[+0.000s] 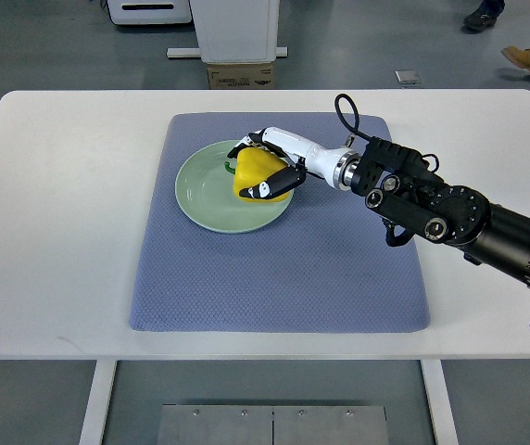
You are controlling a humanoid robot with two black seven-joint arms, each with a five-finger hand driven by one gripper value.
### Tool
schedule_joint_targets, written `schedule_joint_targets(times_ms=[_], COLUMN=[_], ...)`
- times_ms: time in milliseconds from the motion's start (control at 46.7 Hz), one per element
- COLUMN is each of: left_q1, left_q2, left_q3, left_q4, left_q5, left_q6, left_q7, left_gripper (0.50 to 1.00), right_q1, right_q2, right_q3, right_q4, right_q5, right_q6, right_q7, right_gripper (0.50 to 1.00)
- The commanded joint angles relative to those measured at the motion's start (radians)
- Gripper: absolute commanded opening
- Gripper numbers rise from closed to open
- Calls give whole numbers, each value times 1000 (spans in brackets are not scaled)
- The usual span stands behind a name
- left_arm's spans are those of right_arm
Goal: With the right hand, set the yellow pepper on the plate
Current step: 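Lower the pepper onto the plate and open the right hand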
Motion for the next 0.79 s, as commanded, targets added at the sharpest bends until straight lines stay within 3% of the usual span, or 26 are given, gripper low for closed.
schedule_joint_targets(times_ms=[0,150,236,343,364,771], left_q1=[0,0,0,0,0,0], left_q2=[0,0,0,0,0,0], left_q3=[0,0,0,0,0,0], left_q4=[1,0,1,1,1,1], left_q5=[0,0,0,0,0,0], left_q6=[0,0,0,0,0,0], left_q7=[0,0,0,1,0,1], left_gripper=[1000,1000,1000,1000,1000,1000], right_q1=[-2,-2,-1,-1,1,9], right_q2=[0,0,0,0,0,0], right_q3=[-16,-16,-16,-13,-13,1], right_q4=[4,5,5,5,5,4], right_q5=[2,2,17,51,54,71], right_q6=[-1,-1,-4,-6,-6,-11], right_q7=[-2,-33,-57,-60,-60,-62], right_gripper=[500,502,641,949,987,998])
